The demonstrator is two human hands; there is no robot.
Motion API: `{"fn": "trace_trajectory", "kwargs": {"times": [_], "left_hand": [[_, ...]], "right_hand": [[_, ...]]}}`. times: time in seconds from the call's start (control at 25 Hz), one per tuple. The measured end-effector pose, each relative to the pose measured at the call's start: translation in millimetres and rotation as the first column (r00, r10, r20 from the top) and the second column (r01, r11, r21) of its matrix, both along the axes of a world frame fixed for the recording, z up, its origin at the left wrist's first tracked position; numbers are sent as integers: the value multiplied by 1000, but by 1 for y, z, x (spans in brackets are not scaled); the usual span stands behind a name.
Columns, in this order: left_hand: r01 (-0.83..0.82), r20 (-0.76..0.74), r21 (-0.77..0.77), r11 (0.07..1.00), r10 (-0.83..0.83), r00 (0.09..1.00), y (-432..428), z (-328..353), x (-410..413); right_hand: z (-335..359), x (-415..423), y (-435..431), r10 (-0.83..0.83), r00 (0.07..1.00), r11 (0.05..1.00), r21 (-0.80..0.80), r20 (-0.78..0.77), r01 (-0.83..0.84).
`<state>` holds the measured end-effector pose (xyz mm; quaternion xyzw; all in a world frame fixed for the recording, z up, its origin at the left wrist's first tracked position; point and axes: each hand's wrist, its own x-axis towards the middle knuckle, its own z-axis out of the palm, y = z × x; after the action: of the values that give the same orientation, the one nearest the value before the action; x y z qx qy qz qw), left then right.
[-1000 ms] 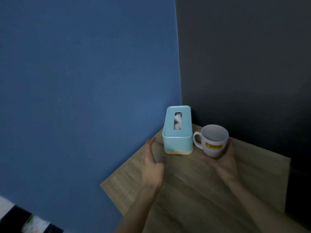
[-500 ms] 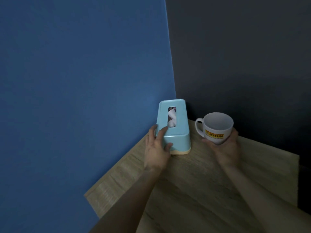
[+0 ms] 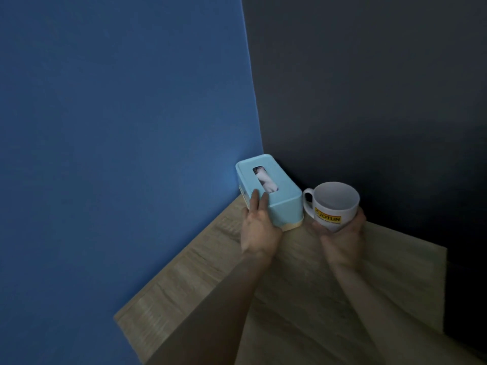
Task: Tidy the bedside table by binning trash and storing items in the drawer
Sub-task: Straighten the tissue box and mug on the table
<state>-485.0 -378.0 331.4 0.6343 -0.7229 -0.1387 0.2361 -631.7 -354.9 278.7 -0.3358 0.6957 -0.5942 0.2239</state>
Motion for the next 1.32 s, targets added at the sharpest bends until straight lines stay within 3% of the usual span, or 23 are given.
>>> {"fn": "trace_trajectory", "kwargs": {"times": [0.2, 0.36, 0.52, 0.6, 0.8, 1.0, 1.32], "left_hand": [[45, 28, 41, 998, -47, 999, -10, 6, -12], [84, 160, -49, 995, -75, 984, -25, 5, -17], [58, 371, -155, 986, 4, 929, -33, 6, -30], [52, 398, -196, 979, 31, 917, -35, 2, -33], [88, 317, -183, 979, -26, 948, -45, 12, -35], [77, 8, -86, 993, -77, 997, -45, 5, -38], [106, 42, -88, 990, -103, 994, -45, 8, -37]], "right_hand": [[0, -5, 7, -140, 990, 988, 66, -3, 140], [2, -3, 8, -153, 988, 984, 90, -7, 153], [1, -3, 6, -141, 990, 988, 70, 4, 140], [1, -2, 6, -130, 991, 989, 69, 17, 129], [-3, -3, 4, -119, 989, 992, 37, -84, 122], [-1, -3, 3, -93, 987, 994, 44, -132, 99], [1, -2, 3, -97, 991, 995, 14, -91, 98]]}}
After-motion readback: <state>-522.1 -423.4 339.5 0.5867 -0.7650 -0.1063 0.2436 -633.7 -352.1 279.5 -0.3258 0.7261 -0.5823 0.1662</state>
